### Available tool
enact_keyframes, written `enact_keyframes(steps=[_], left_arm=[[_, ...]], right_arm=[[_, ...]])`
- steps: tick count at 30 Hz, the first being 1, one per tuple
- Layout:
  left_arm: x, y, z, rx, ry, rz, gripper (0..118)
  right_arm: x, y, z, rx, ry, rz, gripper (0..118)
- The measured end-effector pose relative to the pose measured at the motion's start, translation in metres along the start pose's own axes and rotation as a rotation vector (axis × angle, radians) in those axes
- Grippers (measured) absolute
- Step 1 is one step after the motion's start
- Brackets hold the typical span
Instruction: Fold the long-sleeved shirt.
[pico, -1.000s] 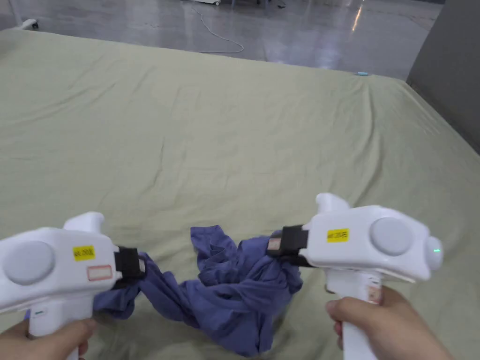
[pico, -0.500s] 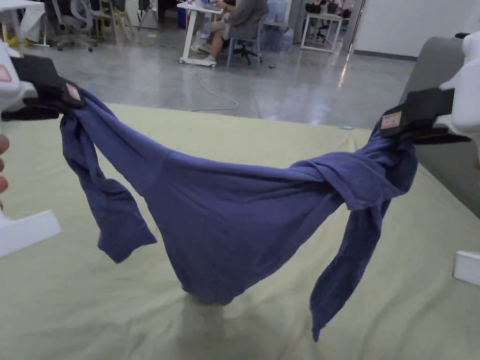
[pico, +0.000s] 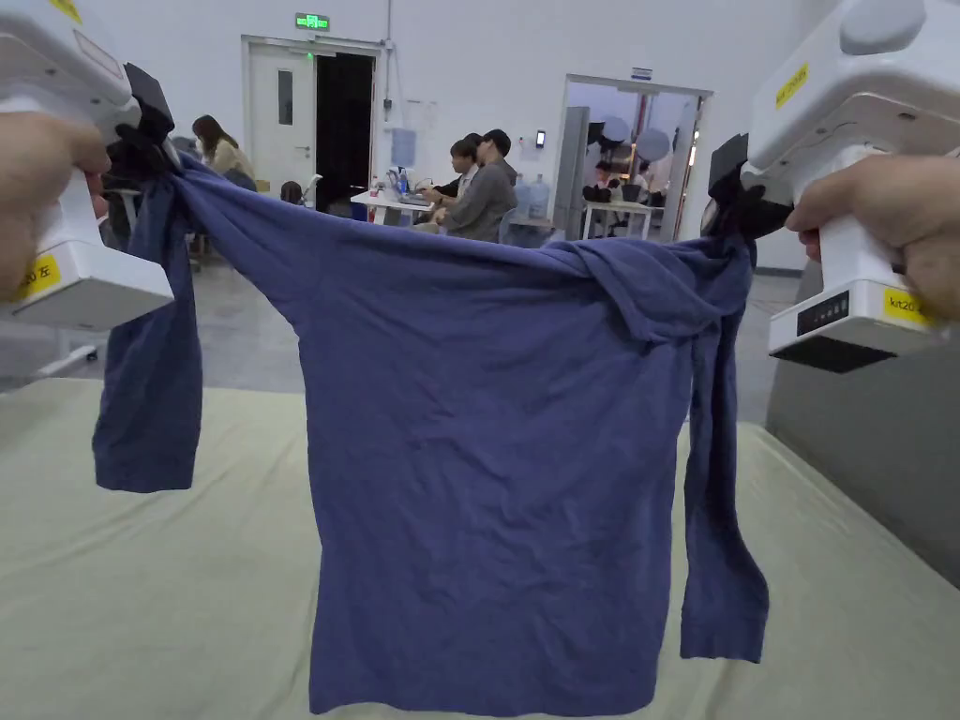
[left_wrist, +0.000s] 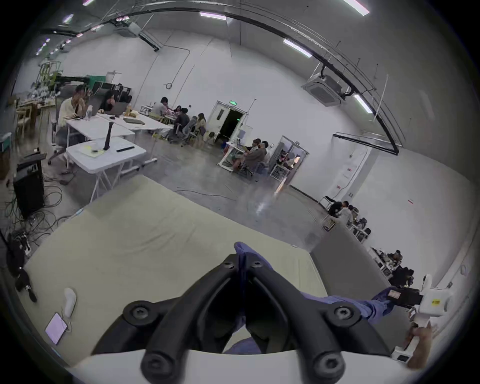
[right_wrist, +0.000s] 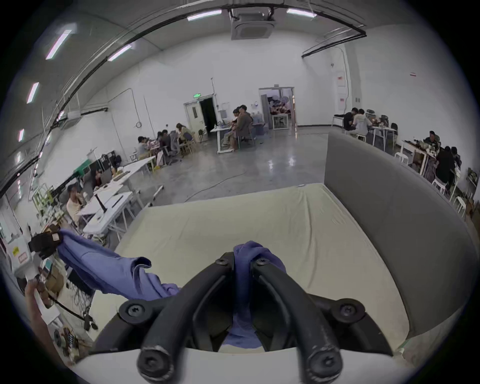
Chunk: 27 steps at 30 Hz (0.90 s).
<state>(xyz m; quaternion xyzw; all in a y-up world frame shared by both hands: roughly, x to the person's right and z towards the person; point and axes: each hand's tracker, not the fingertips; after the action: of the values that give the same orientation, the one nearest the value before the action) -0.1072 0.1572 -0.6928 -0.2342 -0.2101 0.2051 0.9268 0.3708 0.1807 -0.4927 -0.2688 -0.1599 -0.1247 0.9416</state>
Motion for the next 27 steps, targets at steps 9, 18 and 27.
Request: enact_keyframes(steps=[9, 18, 27], left_arm=[[-0.048, -0.065, -0.062, -0.140, 0.036, -0.041, 0], [-0.143, -0.278, -0.128, -0.543, 0.232, -0.021, 0], [-0.213, -0.418, -0.056, -0.812, 0.248, -0.026, 0]], right_arm=[[0.027, -0.063, -0.086, -0.091, 0.006, 0.000, 5], [0.080, -0.277, -0.211, -0.377, -0.012, -0.050, 5], [0.125, -0.427, -0.198, -0.574, -0.024, -0.091, 5]])
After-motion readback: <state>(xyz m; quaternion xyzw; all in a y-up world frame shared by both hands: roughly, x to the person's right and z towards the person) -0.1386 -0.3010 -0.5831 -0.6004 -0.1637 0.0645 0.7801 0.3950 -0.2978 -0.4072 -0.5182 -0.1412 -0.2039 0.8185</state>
